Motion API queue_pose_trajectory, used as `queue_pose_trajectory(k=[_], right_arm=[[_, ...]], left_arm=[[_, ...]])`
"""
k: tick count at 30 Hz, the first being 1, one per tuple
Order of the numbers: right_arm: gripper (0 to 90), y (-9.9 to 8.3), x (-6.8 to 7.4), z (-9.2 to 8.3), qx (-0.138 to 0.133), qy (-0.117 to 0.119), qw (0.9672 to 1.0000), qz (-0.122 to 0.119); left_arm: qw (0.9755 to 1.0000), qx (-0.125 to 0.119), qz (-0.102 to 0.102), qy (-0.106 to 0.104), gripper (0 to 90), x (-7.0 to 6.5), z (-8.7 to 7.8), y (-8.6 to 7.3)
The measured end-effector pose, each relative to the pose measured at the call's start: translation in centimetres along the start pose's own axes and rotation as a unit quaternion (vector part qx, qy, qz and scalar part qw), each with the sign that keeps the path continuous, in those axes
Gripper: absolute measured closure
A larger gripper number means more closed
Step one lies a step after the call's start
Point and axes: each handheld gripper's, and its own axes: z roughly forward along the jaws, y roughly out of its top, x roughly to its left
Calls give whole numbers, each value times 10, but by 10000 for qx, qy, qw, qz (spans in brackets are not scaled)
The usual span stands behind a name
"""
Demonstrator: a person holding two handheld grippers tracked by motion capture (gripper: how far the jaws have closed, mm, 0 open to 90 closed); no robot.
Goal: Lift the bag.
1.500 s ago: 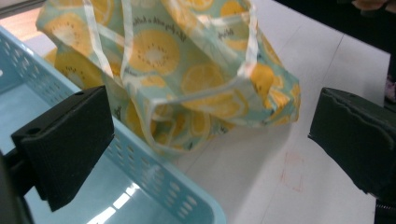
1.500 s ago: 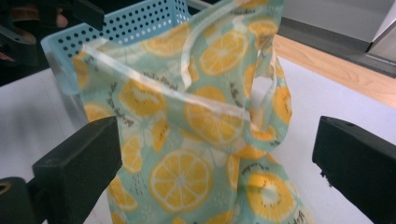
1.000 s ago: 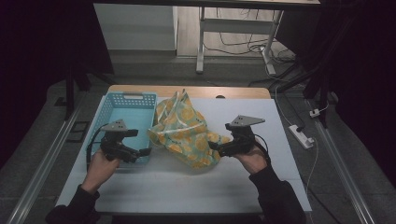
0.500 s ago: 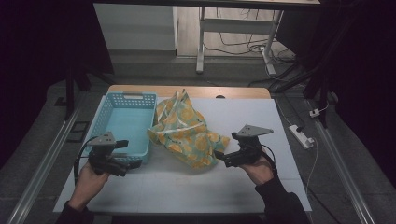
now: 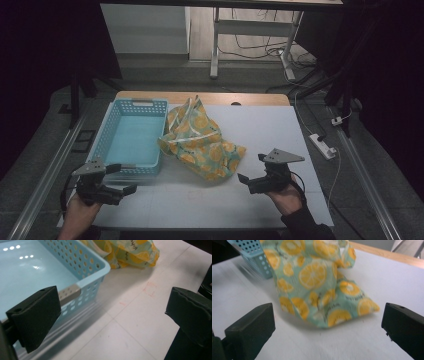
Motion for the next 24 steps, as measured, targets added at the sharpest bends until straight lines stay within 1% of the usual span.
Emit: queue_pose_trajectory(k=[4,10,12,14,18,20,22,24], right_arm=[[0,-16,0,-9,71,-132,9999,76],[0,-40,1,-20,187,-343,9990,209],[0,-47,0,-23,229,-419,9986,238],[0,-54,-1,-27,255,-529,9979,279],[0,-69,-5,-35,338,-617,9963,501],[0,-76,-6,-37,427,-636,9952,606],[0,-84,-7,-39,555,-660,9939,683],[0,-88,-8,-40,682,-694,9929,683]], left_arm=[[9999,39,-46,119,0,0,-4,-10],[9994,51,-246,228,0,3,-11,-26],[9991,102,-305,262,0,4,-13,-33],[9988,142,-370,300,0,6,-14,-39],[9976,263,-475,421,0,9,-17,-51],[9972,287,-522,441,0,10,-18,-55],[9966,360,-533,514,0,10,-20,-58],[9958,446,-544,593,0,10,-21,-62]])
